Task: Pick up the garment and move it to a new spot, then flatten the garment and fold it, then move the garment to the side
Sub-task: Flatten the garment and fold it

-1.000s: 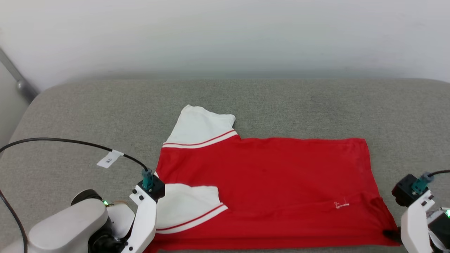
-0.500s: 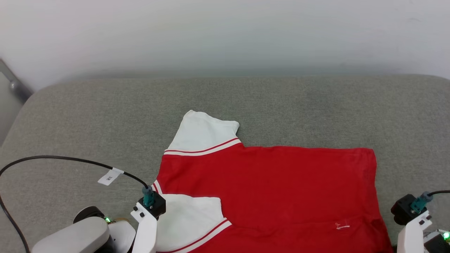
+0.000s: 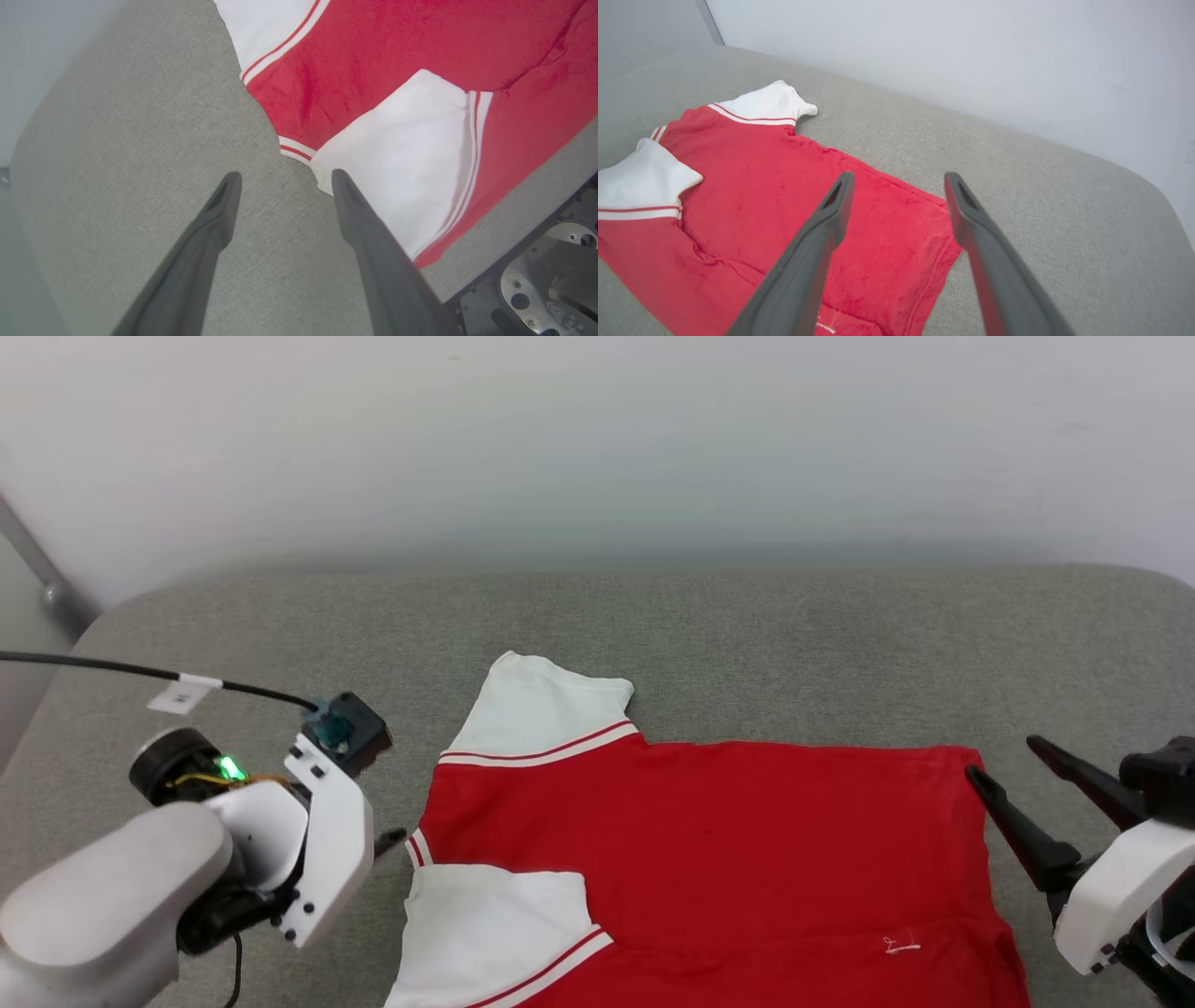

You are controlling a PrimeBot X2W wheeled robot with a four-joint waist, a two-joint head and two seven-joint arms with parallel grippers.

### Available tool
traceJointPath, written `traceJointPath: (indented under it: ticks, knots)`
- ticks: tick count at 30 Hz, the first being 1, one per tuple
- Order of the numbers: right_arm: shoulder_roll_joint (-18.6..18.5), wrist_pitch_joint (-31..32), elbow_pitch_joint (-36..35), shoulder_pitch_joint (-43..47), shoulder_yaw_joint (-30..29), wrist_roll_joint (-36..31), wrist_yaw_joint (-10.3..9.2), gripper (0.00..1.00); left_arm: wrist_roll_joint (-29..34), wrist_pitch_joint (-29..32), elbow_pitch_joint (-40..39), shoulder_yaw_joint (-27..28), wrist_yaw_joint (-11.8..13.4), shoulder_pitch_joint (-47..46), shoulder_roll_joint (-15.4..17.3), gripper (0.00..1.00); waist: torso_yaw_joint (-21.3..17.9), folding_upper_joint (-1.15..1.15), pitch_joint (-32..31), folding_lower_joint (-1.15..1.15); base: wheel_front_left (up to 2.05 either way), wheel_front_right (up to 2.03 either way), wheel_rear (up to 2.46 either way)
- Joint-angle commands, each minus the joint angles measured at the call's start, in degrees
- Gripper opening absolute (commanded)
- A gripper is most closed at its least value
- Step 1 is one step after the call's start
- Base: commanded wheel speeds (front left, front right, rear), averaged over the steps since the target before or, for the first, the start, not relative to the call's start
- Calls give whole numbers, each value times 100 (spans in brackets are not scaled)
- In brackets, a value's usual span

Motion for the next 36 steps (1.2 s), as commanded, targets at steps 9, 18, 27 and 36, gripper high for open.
traceJointPath:
  ticks: [9,18,27,36]
  knots:
    - [1818,-1320,-738,690,-1798,-1289,-4,100,363,-571,832,508,228,-950,-389,100,-392,0,404,0,0,0,0]
    - [2797,-1710,-1540,1061,-2203,-1821,-3,100,63,91,1578,838,79,-2092,-812,100,-776,0,1229,0,0,0,0]
    - [2869,-1855,-1602,793,-1992,-1998,-3,100,-434,1684,2066,787,-89,-3031,-1045,100,-1045,0,2118,0,0,0,0]
    - [2791,-2061,-1429,367,-1716,-2024,-3,100,-334,2786,2444,504,-90,-3645,-1091,100,-1275,0,2919,0,0,0,0]
